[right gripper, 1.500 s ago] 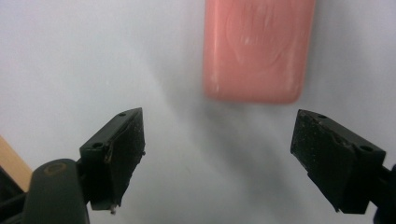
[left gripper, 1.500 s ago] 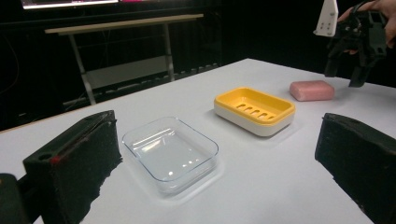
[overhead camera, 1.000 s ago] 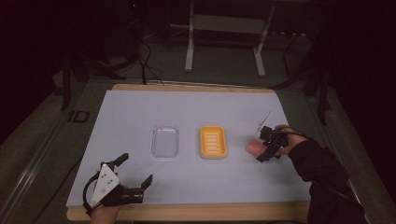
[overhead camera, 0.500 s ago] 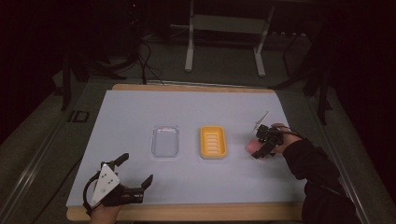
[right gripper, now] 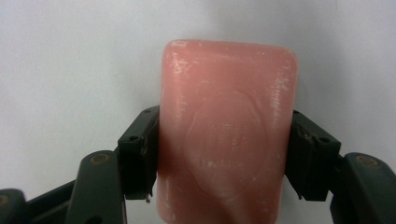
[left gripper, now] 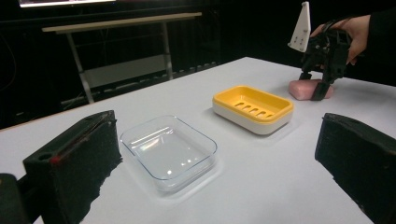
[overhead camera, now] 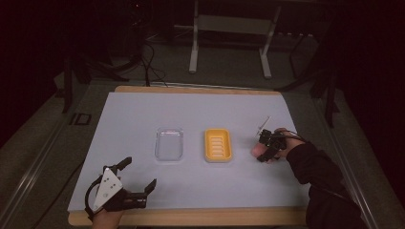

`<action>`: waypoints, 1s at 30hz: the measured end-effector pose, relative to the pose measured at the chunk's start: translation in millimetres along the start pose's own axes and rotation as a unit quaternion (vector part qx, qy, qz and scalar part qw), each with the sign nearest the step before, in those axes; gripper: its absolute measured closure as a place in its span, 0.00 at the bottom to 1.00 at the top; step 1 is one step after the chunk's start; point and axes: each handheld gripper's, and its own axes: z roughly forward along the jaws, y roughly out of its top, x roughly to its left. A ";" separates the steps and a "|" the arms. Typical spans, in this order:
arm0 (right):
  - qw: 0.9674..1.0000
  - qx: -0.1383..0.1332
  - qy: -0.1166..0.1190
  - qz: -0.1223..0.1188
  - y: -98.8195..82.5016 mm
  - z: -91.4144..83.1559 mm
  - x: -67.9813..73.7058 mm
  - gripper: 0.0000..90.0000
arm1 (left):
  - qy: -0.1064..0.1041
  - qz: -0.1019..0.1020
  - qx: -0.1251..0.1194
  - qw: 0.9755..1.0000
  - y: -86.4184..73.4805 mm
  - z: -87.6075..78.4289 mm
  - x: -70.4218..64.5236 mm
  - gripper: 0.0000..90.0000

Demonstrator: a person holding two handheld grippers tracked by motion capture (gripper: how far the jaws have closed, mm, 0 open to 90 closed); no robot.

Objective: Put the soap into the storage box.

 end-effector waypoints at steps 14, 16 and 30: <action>0.980 -0.019 0.002 0.196 5.8 -12.2 -2.3 0.41 | 0.000 -0.001 0.001 1.000 0.1 0.8 0.1 0.00; 0.976 -0.019 0.002 0.219 7.2 -14.0 -2.8 0.41 | 0.000 -0.001 0.001 1.000 0.1 0.8 0.0 0.00; 0.952 0.025 -0.050 0.302 24.2 -20.1 10.0 0.41 | -0.001 -0.004 0.000 1.000 0.3 1.3 0.2 0.00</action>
